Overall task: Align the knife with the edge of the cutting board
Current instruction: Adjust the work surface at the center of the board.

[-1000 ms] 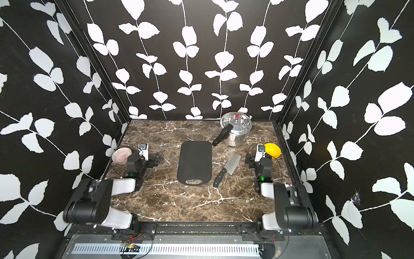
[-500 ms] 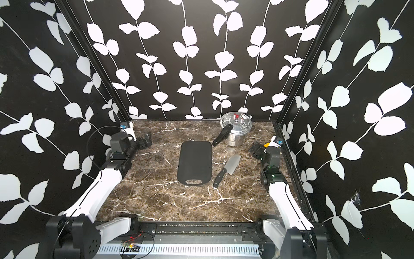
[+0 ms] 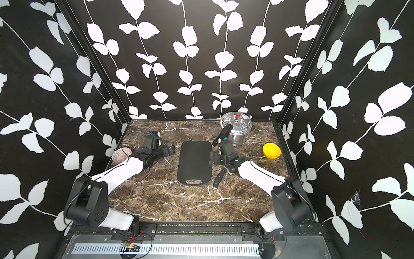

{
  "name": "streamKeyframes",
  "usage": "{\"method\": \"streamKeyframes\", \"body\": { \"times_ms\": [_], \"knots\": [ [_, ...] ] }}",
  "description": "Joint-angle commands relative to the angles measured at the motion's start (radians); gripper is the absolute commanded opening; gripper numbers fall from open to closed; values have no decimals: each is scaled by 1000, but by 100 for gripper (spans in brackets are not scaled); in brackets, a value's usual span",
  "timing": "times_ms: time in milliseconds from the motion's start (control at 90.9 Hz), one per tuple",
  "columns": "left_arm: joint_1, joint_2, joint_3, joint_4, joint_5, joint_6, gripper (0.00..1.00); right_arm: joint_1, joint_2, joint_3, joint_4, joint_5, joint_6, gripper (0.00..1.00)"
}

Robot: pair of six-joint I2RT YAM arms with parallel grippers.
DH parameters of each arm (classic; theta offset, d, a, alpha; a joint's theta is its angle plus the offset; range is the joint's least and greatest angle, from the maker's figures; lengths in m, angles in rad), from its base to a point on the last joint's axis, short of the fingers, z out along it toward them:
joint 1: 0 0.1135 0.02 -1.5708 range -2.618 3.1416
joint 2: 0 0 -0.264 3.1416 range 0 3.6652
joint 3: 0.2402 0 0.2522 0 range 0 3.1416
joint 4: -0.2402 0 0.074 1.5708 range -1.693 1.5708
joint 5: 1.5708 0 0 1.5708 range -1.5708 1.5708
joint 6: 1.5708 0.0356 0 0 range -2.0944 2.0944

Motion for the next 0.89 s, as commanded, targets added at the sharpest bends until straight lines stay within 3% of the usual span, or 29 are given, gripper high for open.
{"method": "streamKeyframes", "body": {
  "times_ms": [0,264,704,880],
  "knots": [
    [-38,58,36,23,22,-102,98,50,60,38,6,-28,-32,100],
    [-91,281,160,-24,115,-211,98,83,216,91,1,-106,-109,99],
    [-121,463,274,-20,195,-307,99,149,319,87,-19,-148,-187,99],
    [-125,517,352,-12,222,-298,98,259,332,118,-32,-146,-241,99]
  ]
}}
